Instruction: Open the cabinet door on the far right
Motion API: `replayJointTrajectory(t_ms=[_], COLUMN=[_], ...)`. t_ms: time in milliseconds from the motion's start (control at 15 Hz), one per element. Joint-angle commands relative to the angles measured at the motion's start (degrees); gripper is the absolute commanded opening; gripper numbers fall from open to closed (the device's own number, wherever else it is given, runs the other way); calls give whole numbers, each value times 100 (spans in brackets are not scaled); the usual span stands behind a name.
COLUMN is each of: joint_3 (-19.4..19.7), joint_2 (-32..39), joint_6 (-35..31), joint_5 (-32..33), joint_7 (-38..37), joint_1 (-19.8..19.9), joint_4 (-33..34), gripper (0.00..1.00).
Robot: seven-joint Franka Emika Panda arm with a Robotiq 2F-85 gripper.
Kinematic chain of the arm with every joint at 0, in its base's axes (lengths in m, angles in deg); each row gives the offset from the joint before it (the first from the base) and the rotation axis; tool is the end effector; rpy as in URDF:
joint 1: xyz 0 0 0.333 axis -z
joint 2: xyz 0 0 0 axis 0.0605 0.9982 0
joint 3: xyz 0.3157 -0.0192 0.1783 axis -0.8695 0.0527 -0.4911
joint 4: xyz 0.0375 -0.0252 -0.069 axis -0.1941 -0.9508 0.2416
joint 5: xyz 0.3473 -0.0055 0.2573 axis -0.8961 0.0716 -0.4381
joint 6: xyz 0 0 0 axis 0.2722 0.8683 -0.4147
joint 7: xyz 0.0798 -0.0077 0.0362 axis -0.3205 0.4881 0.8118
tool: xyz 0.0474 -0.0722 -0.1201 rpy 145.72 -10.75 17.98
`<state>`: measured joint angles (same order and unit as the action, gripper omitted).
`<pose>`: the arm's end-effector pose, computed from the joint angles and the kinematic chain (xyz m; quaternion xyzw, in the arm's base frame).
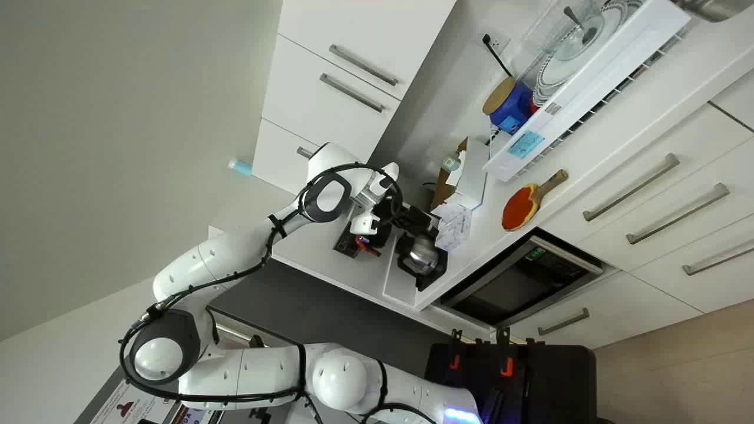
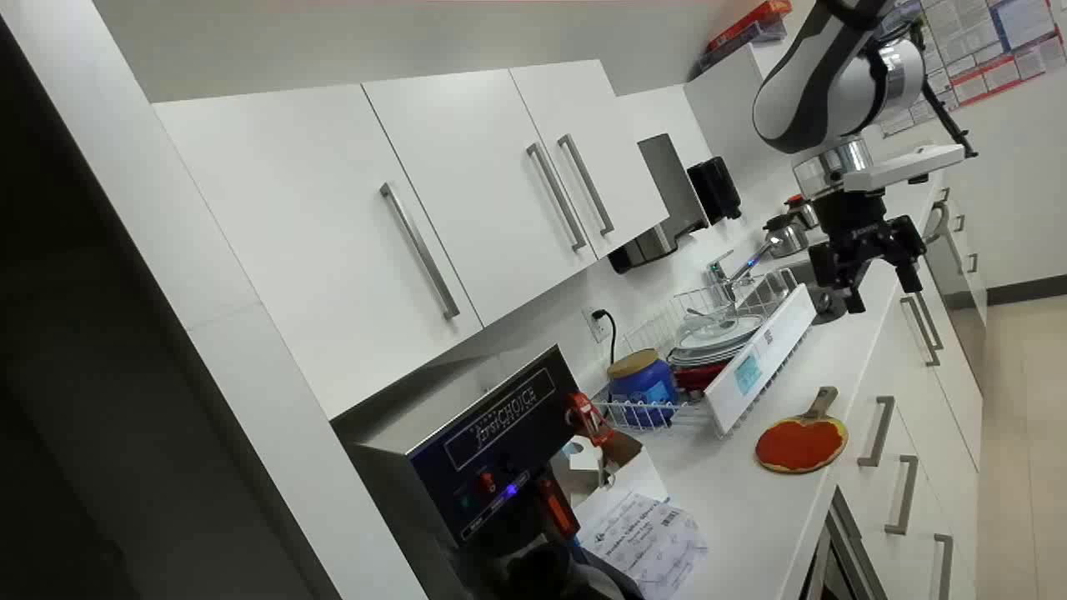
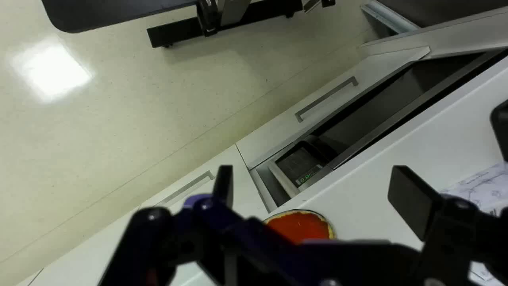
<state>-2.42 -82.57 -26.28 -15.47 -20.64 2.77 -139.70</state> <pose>0.3940 -0.1342 0.3897 -0.9869 0.1285 0.0492 0.0841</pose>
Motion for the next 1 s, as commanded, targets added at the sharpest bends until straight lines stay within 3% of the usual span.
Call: replayJointTrajectory(t_ms=[0,267,400,933], joint_3=[-105,-104,48,-146], joint_2=[12,12,-27,241], joint_6=[11,11,-493,-2284], joint_5=[-42,-42,-659,-1015], joint_7=[37,37,430,1299], joint_1=[112,112,-78,-529], joint_4=[8,8,71,1199], gripper=[100,100,100,100])
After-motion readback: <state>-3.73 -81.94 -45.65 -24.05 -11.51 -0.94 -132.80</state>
